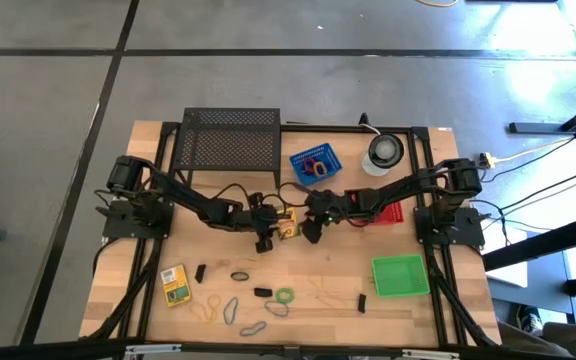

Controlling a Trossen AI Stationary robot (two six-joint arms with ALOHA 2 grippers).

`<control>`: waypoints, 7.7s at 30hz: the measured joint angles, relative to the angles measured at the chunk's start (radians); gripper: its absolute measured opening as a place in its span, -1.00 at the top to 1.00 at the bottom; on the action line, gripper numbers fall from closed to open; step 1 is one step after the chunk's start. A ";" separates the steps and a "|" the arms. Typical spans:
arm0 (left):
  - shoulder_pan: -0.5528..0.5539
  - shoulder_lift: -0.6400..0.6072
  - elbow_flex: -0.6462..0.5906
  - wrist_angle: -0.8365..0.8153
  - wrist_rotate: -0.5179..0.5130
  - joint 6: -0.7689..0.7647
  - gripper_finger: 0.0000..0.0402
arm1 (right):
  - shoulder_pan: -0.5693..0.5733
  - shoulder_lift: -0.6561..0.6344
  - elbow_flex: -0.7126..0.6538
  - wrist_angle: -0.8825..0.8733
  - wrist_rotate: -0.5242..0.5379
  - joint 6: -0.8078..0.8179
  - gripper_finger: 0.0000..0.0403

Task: Pick & Place Office Desk Supplies
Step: Put the crayon box into the green bin, then put the yellow rubber band into the red bin

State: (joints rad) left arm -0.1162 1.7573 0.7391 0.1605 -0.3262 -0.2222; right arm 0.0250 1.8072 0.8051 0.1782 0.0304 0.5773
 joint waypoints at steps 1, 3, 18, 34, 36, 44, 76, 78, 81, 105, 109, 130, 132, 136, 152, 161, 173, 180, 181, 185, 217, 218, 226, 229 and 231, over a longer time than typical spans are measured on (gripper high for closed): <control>0.000 0.000 0.000 -0.004 0.000 0.000 0.16 | 0.000 0.000 0.000 0.007 -0.015 0.007 -0.11; 0.000 0.000 0.000 -0.015 0.001 0.000 0.16 | 0.000 0.000 0.000 0.022 -0.048 0.010 -0.11; -0.008 0.002 -0.001 -0.057 0.002 -0.010 0.16 | -0.033 -0.001 0.000 0.108 -0.101 0.076 -0.11; -0.008 0.003 -0.003 -0.055 0.004 -0.010 0.16 | -0.030 0.090 -0.001 0.296 -0.102 0.249 -0.11; -0.008 0.003 -0.003 -0.054 0.003 -0.010 0.16 | -0.030 0.110 0.000 0.319 -0.102 0.255 -0.11; -0.008 0.004 -0.003 -0.052 0.003 -0.010 0.16 | -0.012 0.130 0.001 0.326 -0.069 0.263 0.17; -0.224 -0.360 -0.005 -0.199 -0.160 -0.029 0.16 | 0.078 -0.164 -0.001 0.025 -0.151 -0.008 0.81; -0.239 -0.368 -0.004 -0.204 -0.167 -0.029 0.16 | 0.115 -0.234 -0.001 -0.048 -0.124 -0.021 0.81; -0.255 -0.370 -0.004 -0.210 -0.193 -0.029 0.16 | 0.177 -0.344 -0.001 -0.166 -0.051 -0.024 0.81; -0.264 -0.370 -0.003 -0.285 -0.216 -0.071 0.16 | 0.734 -0.740 0.000 -0.974 -0.055 0.504 0.80; -0.264 -0.370 -0.003 -0.297 -0.216 -0.071 0.16 | 0.781 -0.738 -0.001 -1.179 -0.099 0.657 0.80; -0.264 -0.370 -0.003 -0.321 -0.213 -0.053 0.16 | 0.816 -0.598 0.000 -1.287 -0.195 0.721 0.66; -0.264 -0.370 -0.003 -0.321 -0.213 -0.053 0.16 | 0.816 -0.596 0.000 -1.286 -0.195 0.724 0.59; -0.264 -0.370 -0.003 -0.321 -0.214 -0.053 0.16 | 0.816 -0.596 0.000 -1.278 -0.195 0.728 0.44; -0.264 -0.370 -0.003 -0.366 -0.183 -0.152 0.16 | 0.780 -0.598 0.000 -1.263 -0.298 0.753 0.18; -0.264 -0.279 -0.003 -0.428 0.107 -0.229 0.02 | 0.752 -0.598 0.065 -1.265 -0.323 0.738 0.23; -0.262 -0.116 -0.002 -0.257 0.224 -0.209 -0.02 | 0.746 -0.599 0.247 -1.261 0.151 0.527 0.27; -0.263 -0.095 -0.002 -0.267 0.205 -0.151 -0.02 | 0.709 -0.599 0.247 -1.264 0.358 0.480 0.27; -0.263 -0.091 0.000 -0.268 0.203 -0.138 -0.02 | 0.701 -0.599 0.247 -1.263 0.386 0.480 0.27; -0.263 -0.089 0.002 -0.301 0.189 -0.112 0.02 | 0.667 -0.599 0.247 -1.255 0.478 0.477 0.27; -0.287 -0.130 -0.012 -0.351 -0.077 0.043 0.99 | 0.584 -0.598 0.247 -1.165 0.568 0.376 0.27; -0.282 -0.137 -0.009 -0.348 -0.107 0.044 0.99 | 0.584 -0.598 0.247 -1.165 0.579 0.376 0.27; -0.212 -0.148 -0.008 -0.360 -0.208 0.038 0.99 | 0.584 -0.598 0.246 -1.165 0.609 0.368 0.27; -0.200 -0.150 -0.008 -0.357 -0.197 0.051 0.99 | 0.584 -0.598 0.246 -1.165 0.609 0.362 0.27; -0.200 -0.154 -0.007 -0.349 -0.204 0.058 1.00 | 0.584 -0.598 0.246 -1.165 0.610 0.361 0.27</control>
State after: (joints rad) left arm -0.3165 1.6032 0.7323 -0.1888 -0.5304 -0.1638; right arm 0.6094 1.2095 1.0515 -0.9871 0.6402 0.9380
